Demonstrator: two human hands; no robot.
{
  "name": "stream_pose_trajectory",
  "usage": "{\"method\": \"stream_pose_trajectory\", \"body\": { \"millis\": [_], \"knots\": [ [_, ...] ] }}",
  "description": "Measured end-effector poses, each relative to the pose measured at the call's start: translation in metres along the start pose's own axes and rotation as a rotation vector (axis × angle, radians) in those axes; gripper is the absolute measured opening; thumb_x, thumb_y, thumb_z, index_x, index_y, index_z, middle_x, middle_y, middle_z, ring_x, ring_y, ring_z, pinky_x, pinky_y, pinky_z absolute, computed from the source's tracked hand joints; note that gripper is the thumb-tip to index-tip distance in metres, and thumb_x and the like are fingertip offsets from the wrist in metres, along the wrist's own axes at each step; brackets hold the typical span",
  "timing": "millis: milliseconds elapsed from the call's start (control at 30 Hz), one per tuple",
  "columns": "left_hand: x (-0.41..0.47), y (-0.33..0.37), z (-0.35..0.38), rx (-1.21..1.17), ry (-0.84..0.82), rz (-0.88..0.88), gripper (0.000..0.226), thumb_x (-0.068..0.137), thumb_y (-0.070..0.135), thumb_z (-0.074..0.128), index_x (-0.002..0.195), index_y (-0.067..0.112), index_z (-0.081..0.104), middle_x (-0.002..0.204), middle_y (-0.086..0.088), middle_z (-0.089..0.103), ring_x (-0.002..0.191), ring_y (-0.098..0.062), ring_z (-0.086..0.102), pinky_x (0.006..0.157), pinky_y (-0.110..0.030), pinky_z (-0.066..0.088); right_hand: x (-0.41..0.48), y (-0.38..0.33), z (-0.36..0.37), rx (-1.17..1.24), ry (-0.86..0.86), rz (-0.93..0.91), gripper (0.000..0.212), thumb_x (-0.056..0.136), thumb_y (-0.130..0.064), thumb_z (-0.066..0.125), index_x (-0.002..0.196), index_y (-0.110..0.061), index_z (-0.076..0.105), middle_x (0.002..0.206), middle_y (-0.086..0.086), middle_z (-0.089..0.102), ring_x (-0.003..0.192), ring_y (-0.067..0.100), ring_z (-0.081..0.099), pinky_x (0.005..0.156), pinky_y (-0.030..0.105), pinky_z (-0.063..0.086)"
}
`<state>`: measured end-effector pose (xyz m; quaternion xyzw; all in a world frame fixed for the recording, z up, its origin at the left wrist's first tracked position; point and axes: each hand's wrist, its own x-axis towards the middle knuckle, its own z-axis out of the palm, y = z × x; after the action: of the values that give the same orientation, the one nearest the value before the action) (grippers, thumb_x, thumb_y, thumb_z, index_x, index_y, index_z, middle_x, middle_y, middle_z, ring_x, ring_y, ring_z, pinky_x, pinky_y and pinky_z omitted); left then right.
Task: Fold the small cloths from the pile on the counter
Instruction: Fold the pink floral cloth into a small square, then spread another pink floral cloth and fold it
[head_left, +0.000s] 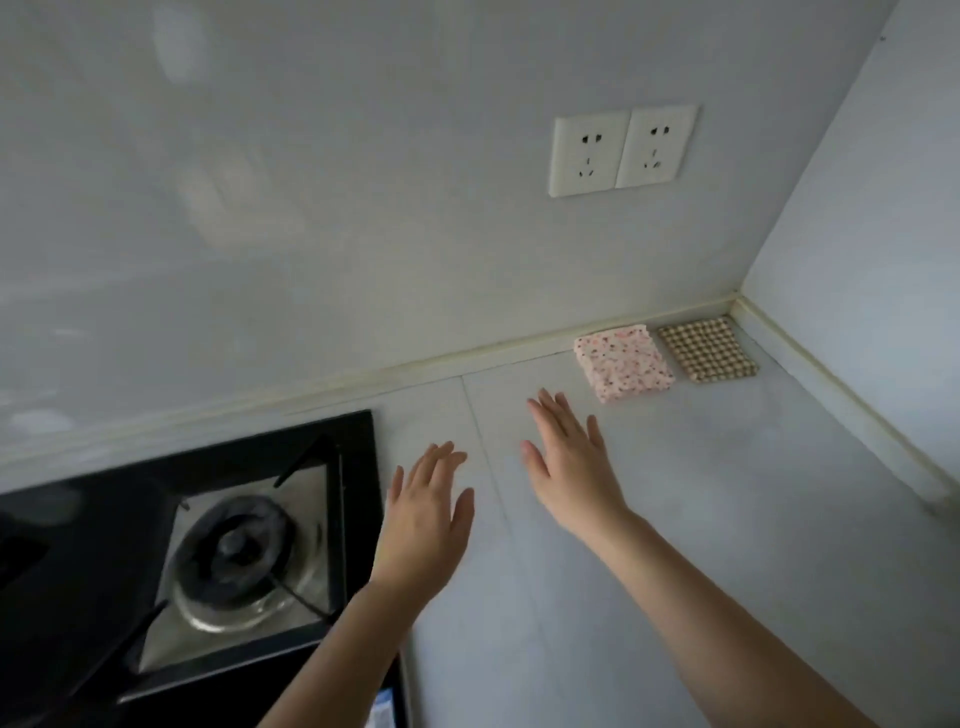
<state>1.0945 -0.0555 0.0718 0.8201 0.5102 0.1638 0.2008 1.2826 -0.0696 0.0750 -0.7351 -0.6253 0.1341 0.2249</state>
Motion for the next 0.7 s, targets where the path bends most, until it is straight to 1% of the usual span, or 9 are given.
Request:
{"method": "stream_pose_trajectory", "body": {
  "millis": [33,100,167,233,333,367,467,533,700],
  "knots": [
    [-0.032,-0.015,-0.023,-0.016,0.044,-0.007,0.055,0.091,0.045,0.023,0.133,0.022,0.049,0.144,0.004,0.045,0.140,-0.014,0.032,0.117,-0.042,0.019,-0.022,-0.032,0.005,0.032,0.000,-0.005,0.052,0.103,-0.029,0.038,0.152,-0.015,0.026,0.162,-0.001,0.017,0.151,0.015,0.007,0.120,0.041,0.002],
    [-0.098,-0.047,-0.066,-0.019,0.134,-0.015,0.040,0.092,0.035,0.035,0.124,0.020,0.054,0.135,0.004,0.052,0.131,-0.016,0.043,0.113,-0.041,0.025,-0.070,-0.098,0.020,0.078,0.002,-0.036,0.051,0.103,-0.028,0.041,0.151,-0.015,0.030,0.161,-0.001,0.021,0.150,0.016,0.011,0.120,0.040,0.004],
    [-0.165,-0.081,-0.101,0.006,0.193,-0.047,0.029,0.094,0.024,0.047,0.122,0.020,0.055,0.131,0.004,0.054,0.126,-0.017,0.046,0.113,-0.038,0.024,-0.118,-0.164,0.039,0.142,-0.019,-0.070,0.050,0.103,-0.029,0.041,0.150,-0.016,0.032,0.160,-0.001,0.025,0.149,0.016,0.015,0.120,0.040,0.007],
    [-0.227,-0.114,-0.135,0.023,0.227,-0.114,0.029,0.095,0.020,0.051,0.123,0.021,0.055,0.129,0.005,0.054,0.124,-0.016,0.047,0.113,-0.037,0.024,-0.157,-0.226,0.058,0.210,-0.042,-0.131,0.049,0.102,-0.029,0.044,0.148,-0.017,0.036,0.158,-0.001,0.030,0.148,0.016,0.021,0.121,0.042,0.013],
    [-0.301,-0.165,-0.179,0.025,0.275,-0.228,0.027,0.094,0.020,0.053,0.121,0.019,0.057,0.125,0.006,0.056,0.118,-0.017,0.051,0.111,-0.042,0.031,-0.196,-0.304,0.086,0.266,-0.052,-0.212,0.046,0.100,-0.027,0.050,0.143,-0.016,0.044,0.151,0.002,0.040,0.142,0.018,0.033,0.117,0.042,0.025],
    [-0.319,-0.181,-0.192,0.020,0.298,-0.265,0.027,0.094,0.019,0.053,0.121,0.018,0.058,0.125,0.006,0.057,0.117,-0.017,0.051,0.110,-0.043,0.033,-0.204,-0.326,0.094,0.277,-0.071,-0.234,0.046,0.100,-0.027,0.051,0.143,-0.015,0.044,0.151,0.002,0.040,0.142,0.018,0.033,0.117,0.041,0.027],
    [-0.361,-0.227,-0.223,0.002,0.377,-0.356,0.025,0.093,0.017,0.055,0.118,0.018,0.059,0.120,0.006,0.059,0.113,-0.017,0.054,0.106,-0.044,0.036,-0.214,-0.384,0.121,0.257,-0.153,-0.311,0.046,0.101,-0.028,0.048,0.145,-0.016,0.041,0.152,0.001,0.038,0.142,0.014,0.030,0.119,0.032,0.023],
    [-0.379,-0.258,-0.240,0.005,0.419,-0.406,0.025,0.092,0.016,0.056,0.117,0.018,0.060,0.117,0.007,0.060,0.110,-0.017,0.055,0.104,-0.042,0.038,-0.213,-0.418,0.142,0.235,-0.201,-0.369,0.046,0.101,-0.028,0.047,0.145,-0.016,0.040,0.153,0.000,0.037,0.142,0.013,0.030,0.119,0.032,0.023],
    [-0.403,-0.342,-0.276,0.018,0.456,-0.499,0.024,0.091,0.016,0.057,0.115,0.018,0.062,0.116,0.007,0.060,0.108,-0.017,0.056,0.100,-0.045,0.042,-0.196,-0.499,0.204,0.200,-0.296,-0.484,0.045,0.101,-0.028,0.046,0.145,-0.016,0.041,0.152,-0.002,0.036,0.142,0.012,0.029,0.116,0.026,0.023]
  ]
}}
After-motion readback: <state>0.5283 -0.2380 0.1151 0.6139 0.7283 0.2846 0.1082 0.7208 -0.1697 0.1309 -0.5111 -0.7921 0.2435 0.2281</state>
